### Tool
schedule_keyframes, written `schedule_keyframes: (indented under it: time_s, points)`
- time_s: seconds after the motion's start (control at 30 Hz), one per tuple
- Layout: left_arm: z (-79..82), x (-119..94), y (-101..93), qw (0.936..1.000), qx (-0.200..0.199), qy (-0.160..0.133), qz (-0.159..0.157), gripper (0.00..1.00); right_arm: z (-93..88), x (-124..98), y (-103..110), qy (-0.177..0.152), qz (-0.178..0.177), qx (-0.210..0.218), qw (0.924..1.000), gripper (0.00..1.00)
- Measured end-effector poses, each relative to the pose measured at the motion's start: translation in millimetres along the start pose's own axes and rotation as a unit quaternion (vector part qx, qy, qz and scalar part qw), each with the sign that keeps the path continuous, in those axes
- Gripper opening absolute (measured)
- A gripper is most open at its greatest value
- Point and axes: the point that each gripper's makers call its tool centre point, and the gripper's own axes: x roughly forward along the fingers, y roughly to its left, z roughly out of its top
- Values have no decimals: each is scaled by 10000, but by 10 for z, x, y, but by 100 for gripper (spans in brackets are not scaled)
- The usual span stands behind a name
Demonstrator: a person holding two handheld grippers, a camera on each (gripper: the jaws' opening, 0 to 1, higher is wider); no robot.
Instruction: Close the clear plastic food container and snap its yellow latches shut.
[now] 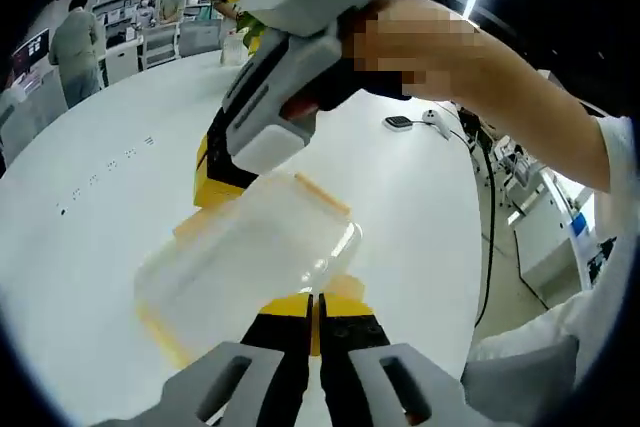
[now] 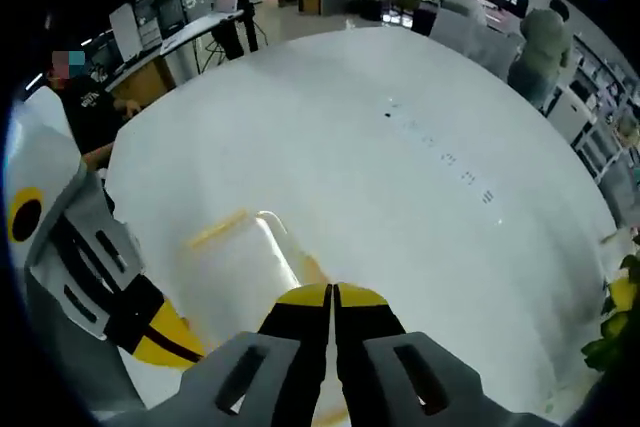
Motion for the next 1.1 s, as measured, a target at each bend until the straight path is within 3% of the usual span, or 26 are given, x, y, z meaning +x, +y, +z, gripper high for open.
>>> schedule_keyframes:
  time_s: [0.23, 0.33, 0.63, 0.93, 1.1]
  points:
    - [-69, -17, -128, 9996, -66, -64, -259, 0, -5, 60, -38, 22, -19, 75, 10000, 0]
    - [-181, 14, -104, 9998, 51, 109, -174, 0, -15, 77, -49, 43, -16, 89, 9999, 0]
    - [-310, 99, -73, 9996, -15, 204, -183, 0, -64, 91, -81, 61, -21, 214, 9998, 0]
    - [-367, 158, -91, 9994, 47, 279, -192, 0, -70, 100, -88, 69, -40, 252, 9997, 0]
    - [-308, 100, -111, 9995, 72, 222, -231, 0, -63, 90, -108, 71, -21, 330, 9994, 0]
